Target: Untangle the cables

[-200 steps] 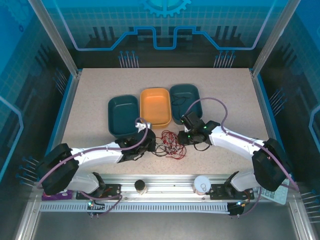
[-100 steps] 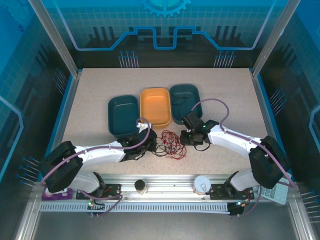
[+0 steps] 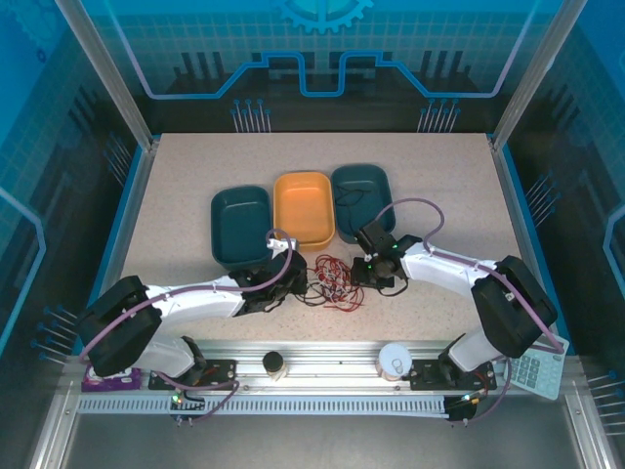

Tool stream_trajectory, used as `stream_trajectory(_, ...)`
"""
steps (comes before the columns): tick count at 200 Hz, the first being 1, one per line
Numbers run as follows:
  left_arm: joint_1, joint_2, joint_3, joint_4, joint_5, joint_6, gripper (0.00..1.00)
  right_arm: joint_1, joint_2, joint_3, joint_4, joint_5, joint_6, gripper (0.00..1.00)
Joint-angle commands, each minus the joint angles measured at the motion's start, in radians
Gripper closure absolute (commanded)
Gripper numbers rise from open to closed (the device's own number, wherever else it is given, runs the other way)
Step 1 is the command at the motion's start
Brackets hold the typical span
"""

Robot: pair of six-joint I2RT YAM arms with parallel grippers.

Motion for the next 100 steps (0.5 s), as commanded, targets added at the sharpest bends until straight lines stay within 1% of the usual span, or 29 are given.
stream_trajectory(1,-0.004,-0.001,0.001,0.015,0.009,-0.012,0.98,-0.014,0.004,-0.024,0.007,-0.025,0.031,0.69)
stream_trajectory(35,-0.004,0.003,0.001,0.016,0.008,-0.013,0.98,-0.018,0.007,-0.05,0.056,-0.064,0.047,0.7)
stream_trajectory(53,-0.004,0.0,0.0,0.017,0.008,-0.014,0.98,-0.021,0.006,-0.054,0.064,-0.067,0.047,0.76)
stream_trajectory(70,-0.004,-0.004,-0.005,0.015,0.003,-0.014,0.98,-0.024,-0.007,-0.049,0.058,-0.061,0.041,0.85)
stream_trajectory(100,-0.004,-0.01,-0.011,0.012,-0.005,-0.019,0.98,-0.024,-0.056,-0.021,0.0,-0.011,0.017,0.9)
